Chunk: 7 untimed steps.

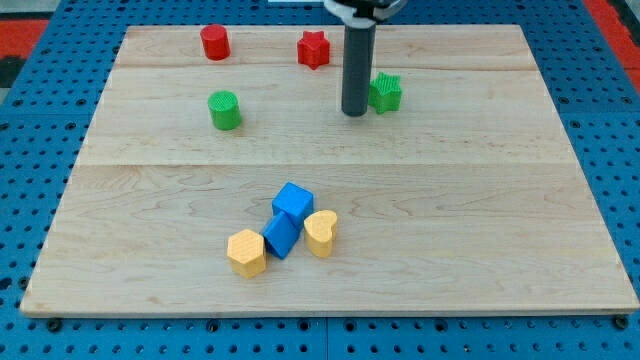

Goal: Push the green star close to the red star

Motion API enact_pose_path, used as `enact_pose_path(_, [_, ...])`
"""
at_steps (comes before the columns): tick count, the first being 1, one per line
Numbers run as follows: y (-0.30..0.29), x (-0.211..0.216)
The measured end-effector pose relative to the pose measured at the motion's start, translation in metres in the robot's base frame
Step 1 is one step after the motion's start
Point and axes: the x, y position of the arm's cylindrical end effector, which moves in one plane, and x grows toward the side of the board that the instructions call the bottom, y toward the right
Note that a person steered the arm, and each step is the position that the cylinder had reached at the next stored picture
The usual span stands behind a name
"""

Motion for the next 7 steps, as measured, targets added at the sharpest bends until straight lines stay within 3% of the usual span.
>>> enact_pose_path(1, [0.021,0.035])
enact_pose_path(2, [0.026,0.020])
enact_pose_path(3, [0.023,-0.017])
enact_pose_path(4, [-0.020,-0.060])
enact_pose_path(5, [-0.025,-0.049])
enact_pose_path(6, [-0.014,0.008])
enact_pose_path(7, [0.055,0.011])
